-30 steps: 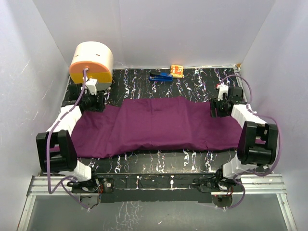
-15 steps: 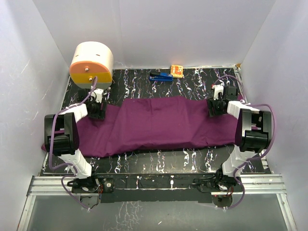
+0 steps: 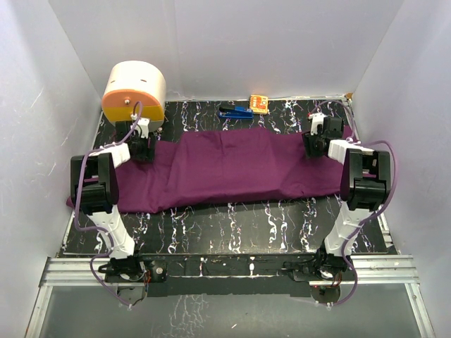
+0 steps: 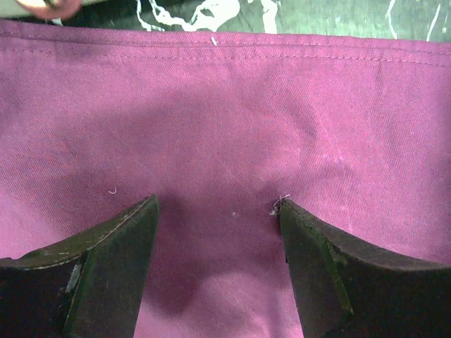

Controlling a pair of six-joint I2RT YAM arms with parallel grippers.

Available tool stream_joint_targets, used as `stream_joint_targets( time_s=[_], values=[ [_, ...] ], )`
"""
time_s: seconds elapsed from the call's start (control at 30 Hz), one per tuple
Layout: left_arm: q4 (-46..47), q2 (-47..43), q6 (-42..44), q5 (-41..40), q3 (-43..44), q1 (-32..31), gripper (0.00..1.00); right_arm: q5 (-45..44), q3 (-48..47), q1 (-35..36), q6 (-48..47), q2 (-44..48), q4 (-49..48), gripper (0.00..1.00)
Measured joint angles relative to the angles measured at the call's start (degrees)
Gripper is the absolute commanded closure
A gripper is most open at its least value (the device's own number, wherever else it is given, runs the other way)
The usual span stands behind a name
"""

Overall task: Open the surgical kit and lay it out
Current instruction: Open the surgical kit at the center of the board.

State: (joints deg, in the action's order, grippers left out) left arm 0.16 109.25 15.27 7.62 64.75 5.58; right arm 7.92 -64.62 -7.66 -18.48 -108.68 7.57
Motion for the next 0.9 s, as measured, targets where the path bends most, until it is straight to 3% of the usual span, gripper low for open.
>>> stream_joint_targets(
  time_s=[0.5, 0.9],
  values=[
    [3.45, 6.95, -1.79, -4.15, 8.20, 1.68, 0.34, -0.55, -5.81, 0.15, 3.50, -4.68, -0.70, 0.52],
    [7.30, 9.60, -0.39, -9.33, 10.69, 2.34, 0.34, -2.78, 1.68, 0.52, 3.89, 0.81, -1.90, 0.52]
  ],
)
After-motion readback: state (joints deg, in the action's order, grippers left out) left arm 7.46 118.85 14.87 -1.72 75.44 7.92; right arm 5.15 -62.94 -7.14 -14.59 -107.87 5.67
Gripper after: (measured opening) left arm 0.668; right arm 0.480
